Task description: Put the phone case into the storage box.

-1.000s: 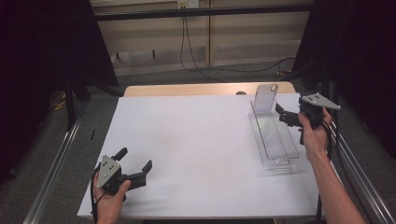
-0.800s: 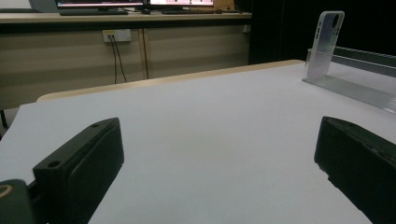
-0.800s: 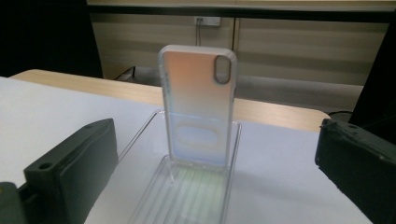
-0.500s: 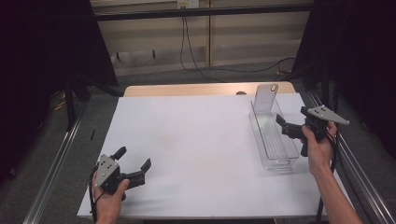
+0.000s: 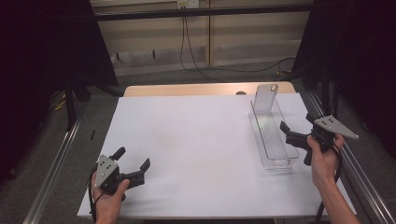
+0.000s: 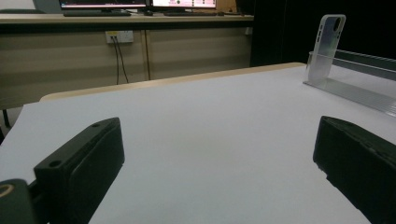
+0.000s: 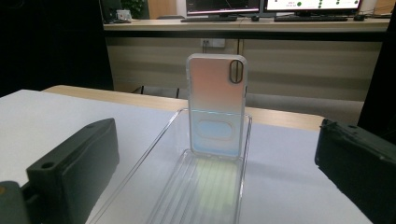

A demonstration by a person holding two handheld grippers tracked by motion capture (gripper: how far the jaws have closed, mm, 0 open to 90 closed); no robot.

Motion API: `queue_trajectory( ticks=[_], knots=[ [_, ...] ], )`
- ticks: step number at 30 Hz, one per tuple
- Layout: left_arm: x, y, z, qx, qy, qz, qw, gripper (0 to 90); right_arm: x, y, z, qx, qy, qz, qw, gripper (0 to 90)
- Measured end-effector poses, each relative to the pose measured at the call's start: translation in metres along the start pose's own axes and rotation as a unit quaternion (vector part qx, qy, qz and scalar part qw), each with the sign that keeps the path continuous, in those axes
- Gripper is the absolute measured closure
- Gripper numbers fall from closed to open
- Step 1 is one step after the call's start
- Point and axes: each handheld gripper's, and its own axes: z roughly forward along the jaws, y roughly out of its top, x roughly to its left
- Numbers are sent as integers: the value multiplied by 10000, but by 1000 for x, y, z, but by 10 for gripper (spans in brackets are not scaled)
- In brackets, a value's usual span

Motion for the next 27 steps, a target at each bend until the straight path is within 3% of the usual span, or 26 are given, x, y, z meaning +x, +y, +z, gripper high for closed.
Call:
queue_trajectory(
  ticks=[9,14,27],
  knots=[
    [0,0,-1,-6,12,-25,10000,20,7,-8,-20,-55,-105,-112,9999,0],
    [0,0,-1,-23,18,-41,10000,20,9,-15,-30,-49,-143,-60,9999,0],
    [1,-2,-6,52,23,49,10000,20,17,-32,-58,-26,4,-76,10000,0]
  ],
)
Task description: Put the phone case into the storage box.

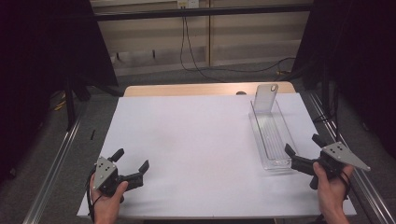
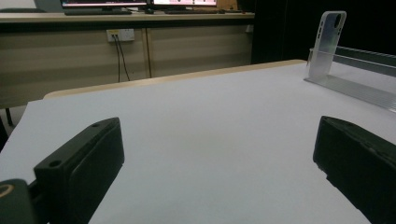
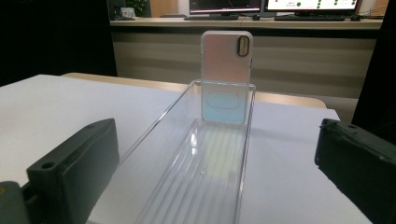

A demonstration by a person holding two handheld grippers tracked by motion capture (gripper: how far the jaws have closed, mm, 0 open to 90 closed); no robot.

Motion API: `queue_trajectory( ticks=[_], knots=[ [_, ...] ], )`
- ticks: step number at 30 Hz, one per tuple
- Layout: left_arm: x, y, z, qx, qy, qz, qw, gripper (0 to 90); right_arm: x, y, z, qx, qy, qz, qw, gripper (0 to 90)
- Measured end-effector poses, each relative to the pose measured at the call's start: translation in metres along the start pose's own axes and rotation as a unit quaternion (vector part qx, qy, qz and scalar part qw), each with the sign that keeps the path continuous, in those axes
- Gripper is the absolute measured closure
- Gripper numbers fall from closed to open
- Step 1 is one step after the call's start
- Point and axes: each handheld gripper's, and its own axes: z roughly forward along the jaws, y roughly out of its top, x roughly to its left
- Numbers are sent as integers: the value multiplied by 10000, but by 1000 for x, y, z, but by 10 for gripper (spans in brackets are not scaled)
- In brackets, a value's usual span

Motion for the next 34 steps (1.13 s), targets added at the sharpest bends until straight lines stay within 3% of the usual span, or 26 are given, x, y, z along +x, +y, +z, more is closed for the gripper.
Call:
queue_trajectory(
  ticks=[2,3,5,7,9,14,21,24,29,34],
  knots=[
    [1,-3,-3,50,48,51,10000,20,1,-3,-3,42,-7,-38,10000,0],
    [2,-4,-3,66,99,-26,9999,20,1,-4,-5,55,-23,-41,10000,0],
    [3,-4,-2,100,51,-422,9990,20,2,-6,-8,89,-3,-64,9999,0],
    [2,-5,-2,150,117,-234,9995,22,4,-10,-12,127,8,-116,9999,0],
    [2,-5,-4,156,91,-218,9996,24,6,-14,-17,102,-11,-64,9999,0],
    [-1,-7,-12,164,179,141,9996,24,11,-26,-24,182,-76,-76,9998,0],
    [-4,-6,-17,111,305,178,9993,24,14,-35,-32,143,-230,-32,9996,3],
    [-6,-6,-15,111,262,73,9996,24,13,-36,-37,92,-328,-24,9994,0],
    [-3,-6,-14,126,355,-12,9993,24,17,-37,-36,101,-322,-152,9993,0],
    [-3,-6,-13,174,297,-73,9994,24,18,-37,-34,104,-316,-143,9993,2]
  ],
)
